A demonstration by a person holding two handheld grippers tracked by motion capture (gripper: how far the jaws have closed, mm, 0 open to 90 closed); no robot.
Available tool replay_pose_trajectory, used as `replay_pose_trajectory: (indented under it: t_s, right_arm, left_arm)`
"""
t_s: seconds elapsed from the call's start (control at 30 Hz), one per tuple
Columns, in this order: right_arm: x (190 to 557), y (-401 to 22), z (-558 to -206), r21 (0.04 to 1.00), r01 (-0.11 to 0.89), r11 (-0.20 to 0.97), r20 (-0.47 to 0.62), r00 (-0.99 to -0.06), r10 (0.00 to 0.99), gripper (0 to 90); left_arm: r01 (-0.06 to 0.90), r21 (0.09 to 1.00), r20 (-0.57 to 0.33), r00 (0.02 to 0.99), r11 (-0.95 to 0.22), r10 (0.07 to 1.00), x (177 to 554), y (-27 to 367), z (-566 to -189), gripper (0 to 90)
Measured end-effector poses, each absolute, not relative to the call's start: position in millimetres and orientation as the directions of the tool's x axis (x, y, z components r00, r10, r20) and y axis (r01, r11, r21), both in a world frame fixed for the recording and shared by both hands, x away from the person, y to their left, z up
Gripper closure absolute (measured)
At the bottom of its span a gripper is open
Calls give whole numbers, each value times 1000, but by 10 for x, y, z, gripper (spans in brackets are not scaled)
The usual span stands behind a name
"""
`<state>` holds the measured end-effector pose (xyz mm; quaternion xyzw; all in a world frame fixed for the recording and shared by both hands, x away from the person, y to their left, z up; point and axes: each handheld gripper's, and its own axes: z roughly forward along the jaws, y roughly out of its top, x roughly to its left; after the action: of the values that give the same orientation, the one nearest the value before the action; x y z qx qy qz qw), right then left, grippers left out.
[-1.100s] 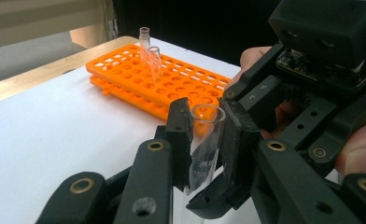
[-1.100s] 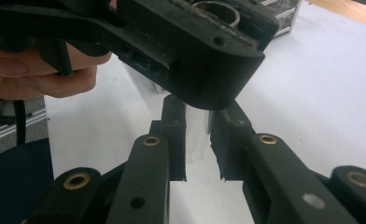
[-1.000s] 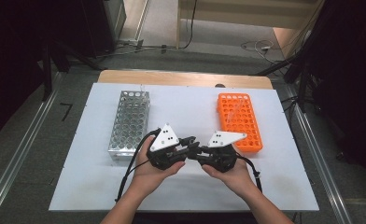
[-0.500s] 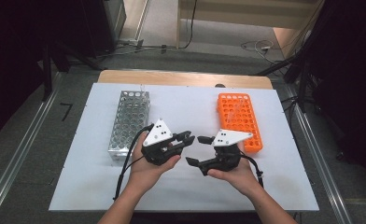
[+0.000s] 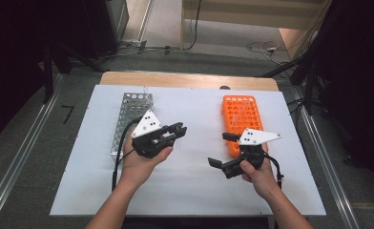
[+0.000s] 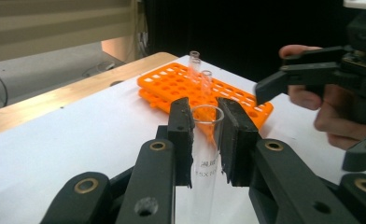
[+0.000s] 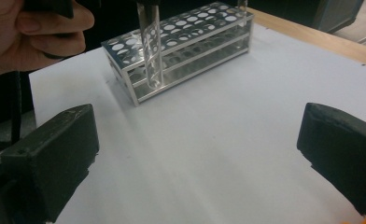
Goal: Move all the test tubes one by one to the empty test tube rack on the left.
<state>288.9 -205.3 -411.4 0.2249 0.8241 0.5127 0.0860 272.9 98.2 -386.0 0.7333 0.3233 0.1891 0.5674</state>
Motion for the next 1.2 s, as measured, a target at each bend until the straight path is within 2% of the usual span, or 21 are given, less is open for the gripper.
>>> replay_pose_trajectory:
  t_s: [0.7,1.2]
  right_arm:
    - [2844,-3011,-4147,886,354,299,97,-773,626,0]
    - [2796,-3258,-4334,875,386,293,103,-739,666,0]
  left_arm:
    - [271,960,-110,595,-69,796,3148,1554,-3703,762]
    - [289,956,-110,479,-38,871,3518,1847,-3799,763]
